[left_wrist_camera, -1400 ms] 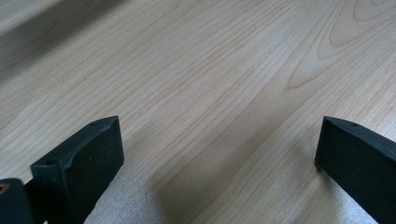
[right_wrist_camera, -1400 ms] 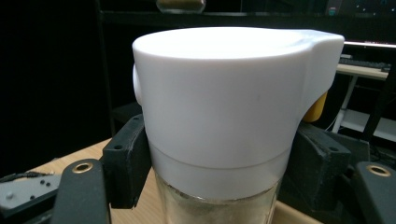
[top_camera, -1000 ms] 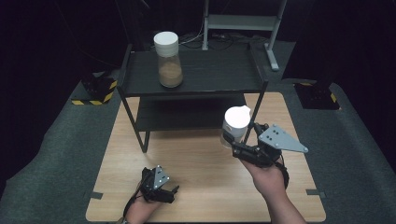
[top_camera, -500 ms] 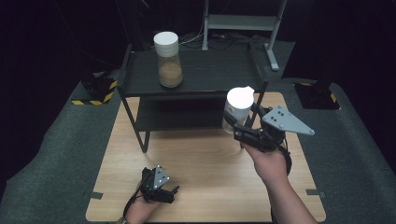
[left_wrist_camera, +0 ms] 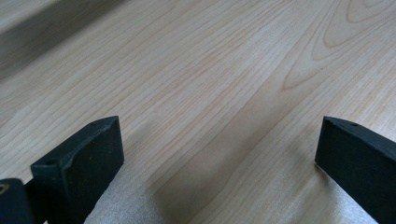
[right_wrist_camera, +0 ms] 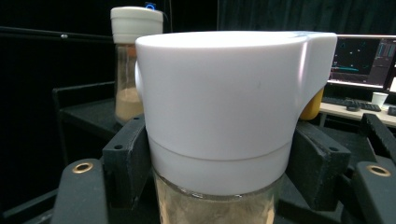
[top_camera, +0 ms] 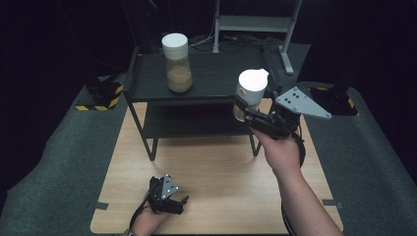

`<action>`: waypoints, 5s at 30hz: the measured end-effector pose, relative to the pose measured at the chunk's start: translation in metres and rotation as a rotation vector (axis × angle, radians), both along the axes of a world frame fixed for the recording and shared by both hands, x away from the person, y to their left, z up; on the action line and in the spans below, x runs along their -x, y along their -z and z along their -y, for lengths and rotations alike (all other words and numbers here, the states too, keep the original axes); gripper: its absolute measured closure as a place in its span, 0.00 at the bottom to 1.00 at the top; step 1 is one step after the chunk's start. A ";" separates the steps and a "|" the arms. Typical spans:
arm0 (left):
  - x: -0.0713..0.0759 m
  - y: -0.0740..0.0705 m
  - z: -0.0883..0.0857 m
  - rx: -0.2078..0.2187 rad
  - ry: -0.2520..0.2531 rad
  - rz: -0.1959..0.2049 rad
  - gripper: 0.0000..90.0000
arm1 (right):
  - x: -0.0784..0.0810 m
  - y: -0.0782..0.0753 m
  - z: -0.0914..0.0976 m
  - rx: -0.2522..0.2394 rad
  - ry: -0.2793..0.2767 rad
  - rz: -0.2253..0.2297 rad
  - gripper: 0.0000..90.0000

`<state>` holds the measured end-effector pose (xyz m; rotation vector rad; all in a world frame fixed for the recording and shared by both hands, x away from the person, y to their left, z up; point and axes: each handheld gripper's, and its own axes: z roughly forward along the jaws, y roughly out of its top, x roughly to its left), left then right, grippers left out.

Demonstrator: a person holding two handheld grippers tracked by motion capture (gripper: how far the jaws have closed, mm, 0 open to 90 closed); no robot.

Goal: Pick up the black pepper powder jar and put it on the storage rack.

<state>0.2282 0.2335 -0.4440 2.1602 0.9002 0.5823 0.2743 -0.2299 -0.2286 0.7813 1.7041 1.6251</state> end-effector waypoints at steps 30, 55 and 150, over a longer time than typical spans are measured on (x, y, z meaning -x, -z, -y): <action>-0.001 0.000 -0.002 0.009 0.007 -0.003 0.02 | -0.058 -0.030 -0.029 -0.018 0.037 -0.029 0.33; -0.001 0.001 -0.003 0.015 0.011 -0.002 0.02 | -0.084 -0.033 -0.043 -0.012 0.052 -0.075 0.32; 0.001 0.000 0.003 -0.018 0.004 0.003 0.02 | 0.016 0.028 0.026 0.076 -0.014 0.008 0.00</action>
